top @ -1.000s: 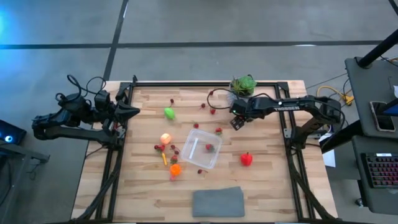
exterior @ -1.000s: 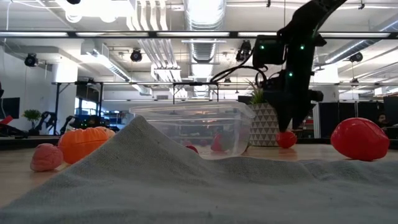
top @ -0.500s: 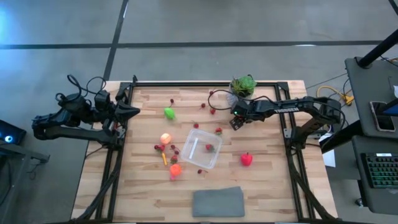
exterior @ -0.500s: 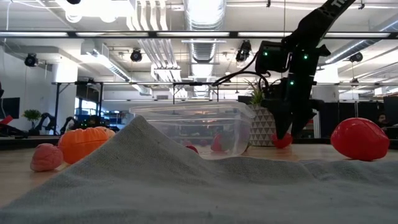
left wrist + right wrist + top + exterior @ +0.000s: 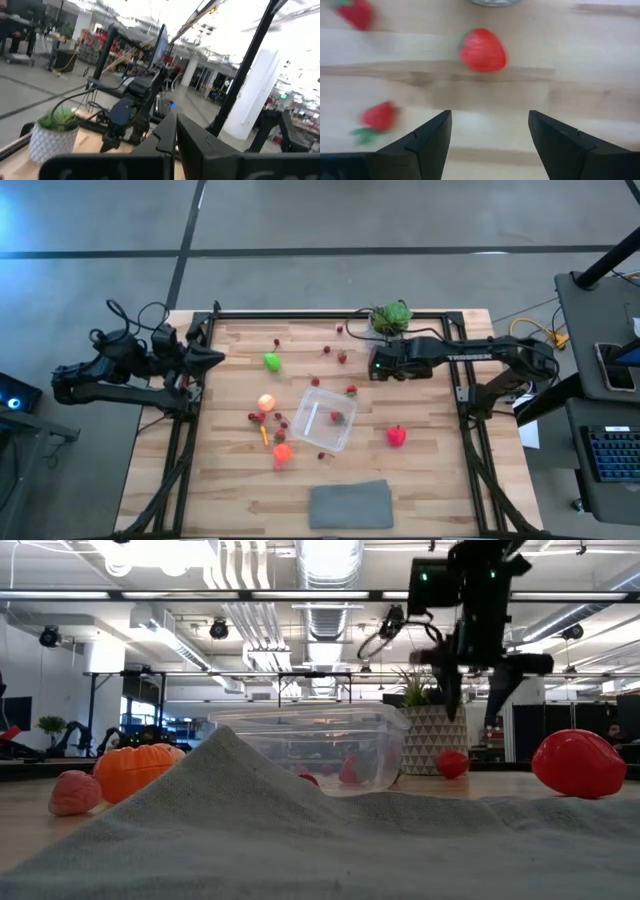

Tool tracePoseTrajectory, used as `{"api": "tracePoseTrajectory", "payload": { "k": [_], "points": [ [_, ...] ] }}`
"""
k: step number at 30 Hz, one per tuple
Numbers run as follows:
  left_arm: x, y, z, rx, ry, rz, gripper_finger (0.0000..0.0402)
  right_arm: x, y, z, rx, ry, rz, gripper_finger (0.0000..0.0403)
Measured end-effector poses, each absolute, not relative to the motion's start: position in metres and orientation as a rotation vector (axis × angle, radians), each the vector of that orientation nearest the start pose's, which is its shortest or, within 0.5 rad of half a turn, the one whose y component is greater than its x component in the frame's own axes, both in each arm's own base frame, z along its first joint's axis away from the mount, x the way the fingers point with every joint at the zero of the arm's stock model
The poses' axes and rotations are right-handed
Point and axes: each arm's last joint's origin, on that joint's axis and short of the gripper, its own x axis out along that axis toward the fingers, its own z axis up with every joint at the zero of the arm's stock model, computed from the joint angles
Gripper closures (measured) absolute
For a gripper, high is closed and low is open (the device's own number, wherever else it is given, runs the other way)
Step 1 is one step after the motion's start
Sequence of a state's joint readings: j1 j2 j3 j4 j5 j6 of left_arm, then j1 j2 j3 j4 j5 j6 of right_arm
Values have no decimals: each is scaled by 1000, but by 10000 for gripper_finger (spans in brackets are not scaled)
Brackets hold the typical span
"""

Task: Pick and placing Produce into tupperware
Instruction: Put the red strawberry into the transparent container

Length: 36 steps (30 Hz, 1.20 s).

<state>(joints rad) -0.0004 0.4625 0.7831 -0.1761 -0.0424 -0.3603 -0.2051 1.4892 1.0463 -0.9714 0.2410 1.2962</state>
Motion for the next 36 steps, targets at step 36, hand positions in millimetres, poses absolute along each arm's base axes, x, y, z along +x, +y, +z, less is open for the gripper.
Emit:
{"api": "tracePoseTrajectory", "payload": {
  "k": [36],
  "points": [
    [93, 1, 373, -363, -190, 8, 401, 227, 1, 177, 1103, 726, -1514, 147]
  ]
}}
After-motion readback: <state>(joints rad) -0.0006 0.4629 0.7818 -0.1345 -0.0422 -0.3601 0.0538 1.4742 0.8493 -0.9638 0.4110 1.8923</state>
